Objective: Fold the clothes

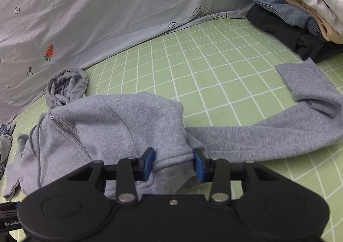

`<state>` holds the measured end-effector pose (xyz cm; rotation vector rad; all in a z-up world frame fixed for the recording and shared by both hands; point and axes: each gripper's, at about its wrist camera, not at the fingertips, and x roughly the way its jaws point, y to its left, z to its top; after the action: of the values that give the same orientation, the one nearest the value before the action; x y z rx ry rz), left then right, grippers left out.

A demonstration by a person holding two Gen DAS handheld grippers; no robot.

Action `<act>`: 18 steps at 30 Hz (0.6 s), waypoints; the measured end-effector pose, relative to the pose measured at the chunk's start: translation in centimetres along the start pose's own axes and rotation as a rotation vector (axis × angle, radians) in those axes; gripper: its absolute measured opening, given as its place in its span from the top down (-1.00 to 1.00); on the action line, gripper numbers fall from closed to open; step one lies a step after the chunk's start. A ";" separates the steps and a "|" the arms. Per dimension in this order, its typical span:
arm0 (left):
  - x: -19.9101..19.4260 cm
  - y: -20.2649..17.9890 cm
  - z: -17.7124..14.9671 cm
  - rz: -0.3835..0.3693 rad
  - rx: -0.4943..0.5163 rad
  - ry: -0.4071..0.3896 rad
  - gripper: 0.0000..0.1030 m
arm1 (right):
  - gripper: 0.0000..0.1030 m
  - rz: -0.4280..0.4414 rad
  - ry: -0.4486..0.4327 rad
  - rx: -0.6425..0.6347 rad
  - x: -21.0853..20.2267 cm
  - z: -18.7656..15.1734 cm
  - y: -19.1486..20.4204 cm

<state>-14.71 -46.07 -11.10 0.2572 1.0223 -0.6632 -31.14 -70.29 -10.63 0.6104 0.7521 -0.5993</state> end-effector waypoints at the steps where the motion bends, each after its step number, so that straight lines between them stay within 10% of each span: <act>1: -0.2 0.2 0.1 -0.001 0.001 -0.017 0.47 | 0.35 0.006 -0.004 -0.008 -0.1 -0.1 0.2; 18: -14.1 8.0 0.9 0.100 -0.014 -0.355 0.76 | 0.53 0.161 -0.049 -0.039 -6.3 -4.5 6.8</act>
<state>-14.01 -34.80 0.62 0.1690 0.6696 -0.5851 -32.18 -60.92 -6.46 0.6123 0.6604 -0.4488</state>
